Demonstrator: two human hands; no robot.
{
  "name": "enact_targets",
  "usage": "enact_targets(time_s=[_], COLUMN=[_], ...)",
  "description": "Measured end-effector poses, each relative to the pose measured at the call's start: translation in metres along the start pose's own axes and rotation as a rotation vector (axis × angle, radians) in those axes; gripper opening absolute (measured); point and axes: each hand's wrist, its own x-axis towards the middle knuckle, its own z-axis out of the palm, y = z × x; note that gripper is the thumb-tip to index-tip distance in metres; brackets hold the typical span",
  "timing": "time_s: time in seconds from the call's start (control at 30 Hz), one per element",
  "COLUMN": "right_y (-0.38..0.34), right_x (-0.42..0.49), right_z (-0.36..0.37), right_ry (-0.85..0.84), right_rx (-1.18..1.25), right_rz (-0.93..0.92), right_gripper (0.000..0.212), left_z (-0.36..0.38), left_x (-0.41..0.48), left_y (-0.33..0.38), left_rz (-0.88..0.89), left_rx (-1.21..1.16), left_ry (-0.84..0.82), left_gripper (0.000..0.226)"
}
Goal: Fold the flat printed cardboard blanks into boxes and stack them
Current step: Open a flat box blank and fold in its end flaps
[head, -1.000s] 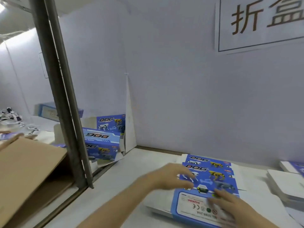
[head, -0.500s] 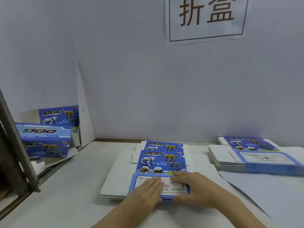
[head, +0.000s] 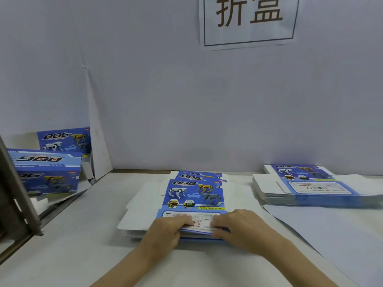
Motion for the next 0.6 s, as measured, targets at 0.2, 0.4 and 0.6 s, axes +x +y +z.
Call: enact_targets(time_s=[0.2, 0.4, 0.6], right_y=[-0.006, -0.003, -0.005], right_x=[-0.002, -0.007, -0.007], right_z=[0.011, 0.019, 0.018], right_ry=[0.014, 0.116, 0.42], right_rx=[-0.038, -0.139, -0.183], right_rz=[-0.074, -0.141, -0.16], right_gripper=[0.034, 0.036, 0.031], left_z=[0.011, 0.012, 0.003], left_x=[-0.011, -0.012, 0.002], left_y=[0.001, 0.001, -0.001], left_rz=[0.07, 0.169, 0.179], left_rx=[0.134, 0.252, 0.189], left_ry=[-0.037, -0.053, 0.088], left_gripper=[0.064, 0.07, 0.021])
